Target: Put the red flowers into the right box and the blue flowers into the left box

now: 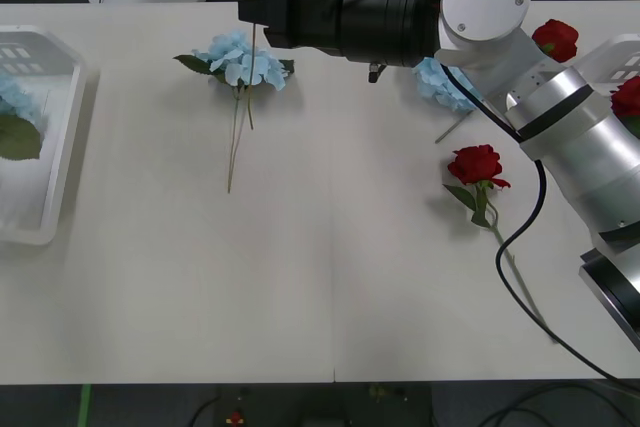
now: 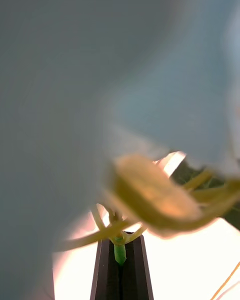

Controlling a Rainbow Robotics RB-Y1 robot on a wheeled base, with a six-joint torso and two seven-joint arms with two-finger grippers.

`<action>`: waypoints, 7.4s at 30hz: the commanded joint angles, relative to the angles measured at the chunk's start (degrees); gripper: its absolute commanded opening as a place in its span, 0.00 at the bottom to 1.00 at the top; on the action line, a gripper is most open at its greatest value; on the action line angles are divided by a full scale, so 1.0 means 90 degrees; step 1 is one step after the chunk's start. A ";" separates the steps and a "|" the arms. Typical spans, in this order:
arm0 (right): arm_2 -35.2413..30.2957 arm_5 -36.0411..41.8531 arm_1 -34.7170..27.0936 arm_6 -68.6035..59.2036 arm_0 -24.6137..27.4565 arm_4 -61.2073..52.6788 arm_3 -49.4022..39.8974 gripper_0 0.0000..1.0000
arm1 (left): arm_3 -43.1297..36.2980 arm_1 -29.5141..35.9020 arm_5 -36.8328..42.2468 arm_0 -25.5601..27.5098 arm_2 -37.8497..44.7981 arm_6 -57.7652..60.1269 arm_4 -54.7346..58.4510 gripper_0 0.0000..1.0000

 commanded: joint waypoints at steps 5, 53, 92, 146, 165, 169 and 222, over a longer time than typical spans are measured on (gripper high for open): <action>0.0118 -0.0103 0.0160 -0.0177 -0.0404 0.0043 -0.0135 0.00 | -0.0218 0.0370 -0.1186 -0.0208 0.0192 -0.1289 0.2573 1.00; 0.0186 -0.0142 0.0238 -0.0392 -0.0424 0.0140 -0.0135 0.00 | -0.1858 -0.1798 -0.0024 -0.1262 -0.3646 -0.0888 0.7085 1.00; 0.0186 -0.0162 0.0131 -0.0597 -0.0424 0.0033 -0.0135 0.76 | -0.1858 -0.1837 0.0073 -0.1292 -0.3636 -0.0605 0.7261 0.00; 0.1075 0.5815 -0.2330 -0.4259 0.0592 0.5072 -0.1512 1.00 | 0.0466 0.1718 0.0308 0.0935 0.0387 -0.0312 0.2017 0.00; 0.1085 0.4858 -0.1998 -0.4015 0.1471 0.5922 -0.0867 1.00 | 0.0476 0.0937 0.0845 0.0925 0.0377 -0.0215 0.0239 0.00; 0.1085 0.4574 -0.1813 -0.3927 0.1471 0.5931 -0.0340 1.00 | 0.0476 0.0771 0.0874 0.0925 0.0368 -0.0156 0.0073 0.00; 0.1065 0.3539 -0.1568 -0.3293 0.1412 0.5570 0.1076 0.00 | -0.0364 -0.2931 -0.0161 -0.2727 -0.2562 0.3701 -0.1245 1.00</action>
